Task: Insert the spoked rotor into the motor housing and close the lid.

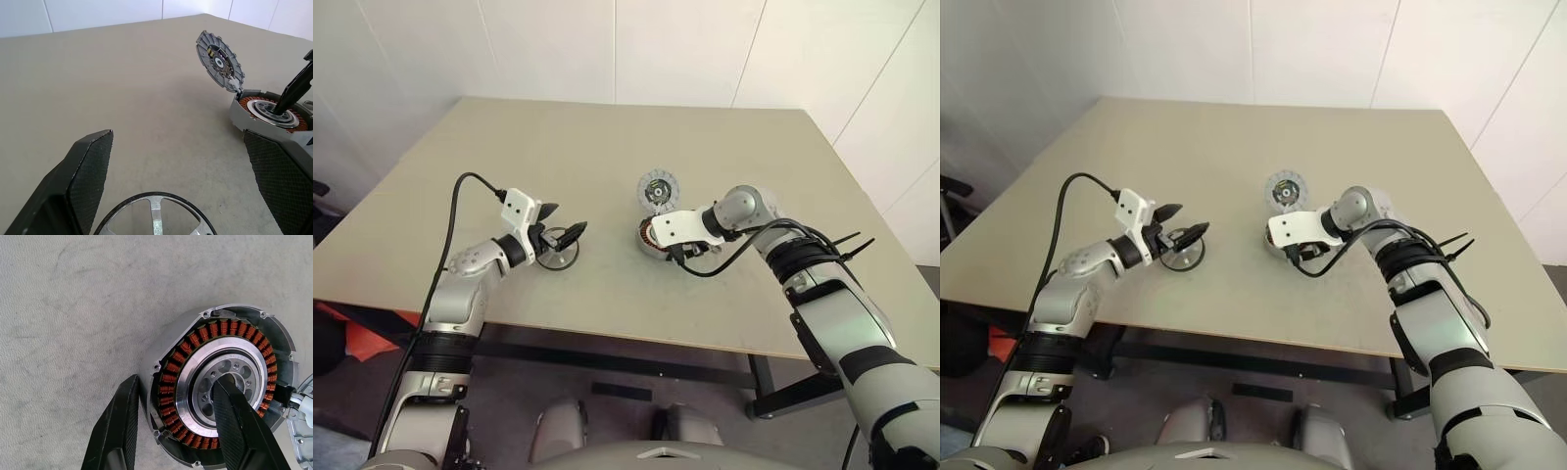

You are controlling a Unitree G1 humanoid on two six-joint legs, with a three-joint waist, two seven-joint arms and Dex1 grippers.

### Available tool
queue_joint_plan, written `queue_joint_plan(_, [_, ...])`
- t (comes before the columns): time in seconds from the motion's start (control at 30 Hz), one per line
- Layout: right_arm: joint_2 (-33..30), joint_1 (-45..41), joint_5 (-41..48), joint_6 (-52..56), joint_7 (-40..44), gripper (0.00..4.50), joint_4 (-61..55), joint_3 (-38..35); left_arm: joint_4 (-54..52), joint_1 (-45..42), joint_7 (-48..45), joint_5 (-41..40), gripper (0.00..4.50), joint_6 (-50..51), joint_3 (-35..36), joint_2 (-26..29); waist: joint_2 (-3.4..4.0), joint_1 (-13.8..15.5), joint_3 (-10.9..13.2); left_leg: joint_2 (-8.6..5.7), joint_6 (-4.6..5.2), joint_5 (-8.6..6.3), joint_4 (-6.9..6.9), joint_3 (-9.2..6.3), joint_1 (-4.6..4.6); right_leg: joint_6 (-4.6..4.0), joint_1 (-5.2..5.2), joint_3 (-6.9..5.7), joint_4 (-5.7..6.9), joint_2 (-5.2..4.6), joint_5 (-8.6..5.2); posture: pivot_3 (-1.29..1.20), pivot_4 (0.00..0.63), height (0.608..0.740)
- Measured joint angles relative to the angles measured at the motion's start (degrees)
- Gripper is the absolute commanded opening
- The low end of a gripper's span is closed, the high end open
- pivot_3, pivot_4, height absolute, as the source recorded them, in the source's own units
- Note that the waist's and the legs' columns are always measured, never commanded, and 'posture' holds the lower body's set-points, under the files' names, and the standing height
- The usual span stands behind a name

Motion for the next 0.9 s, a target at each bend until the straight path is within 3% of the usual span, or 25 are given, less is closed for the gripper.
queue_joint_plan(0.23, [-0.23,0.51,0.05,1.15,1.24,2.10,-1.77,0.33,0.00,0.00,-0.01,0.27,4.50,-0.09,0.00,0.00,0.00,0.06,0.00,-0.01,0.01,0.00,0.00,-0.01,0.08,0.00,0.10,0.00,-0.02,0.00,0.00,0.00,0.000,0.740])
queue_joint_plan(0.47, [-0.59,1.57,1.57,2.04,3.40,4.39,-3.64,0.66,0.01,0.00,-0.03,0.67,4.50,-0.14,0.00,0.00,-0.03,0.48,-0.02,-0.01,0.02,-0.01,0.00,-0.01,0.19,0.00,0.21,-0.01,-0.04,0.00,0.00,0.00,0.000,0.740])
queue_joint_plan(0.5, [-0.60,1.60,1.65,2.13,3.29,4.48,-3.85,0.65,0.01,0.00,-0.03,0.70,4.50,-0.18,0.00,0.00,-0.02,0.53,-0.02,-0.01,0.01,-0.01,0.00,-0.01,0.22,0.00,0.23,0.00,-0.04,0.00,0.00,0.00,0.000,0.740])
queue_joint_plan(0.8, [-2.60,5.98,8.79,8.68,8.22,4.48,-15.58,-1.17,0.27,0.00,-0.02,0.88,4.50,-0.29,-0.04,-0.01,-0.02,0.69,-0.01,0.01,0.00,0.00,0.00,-0.01,0.15,0.01,0.14,-0.01,-0.01,0.00,0.00,0.00,0.000,0.740])
queue_joint_plan(0.9, [-3.34,5.91,12.34,13.88,6.63,4.48,-19.94,-5.03,0.51,0.00,0.02,0.94,4.50,-0.40,-0.06,-0.03,-0.02,0.88,-0.01,-0.01,0.00,0.01,0.00,-0.01,0.19,0.01,0.22,0.00,-0.02,0.00,0.00,0.00,0.000,0.740])
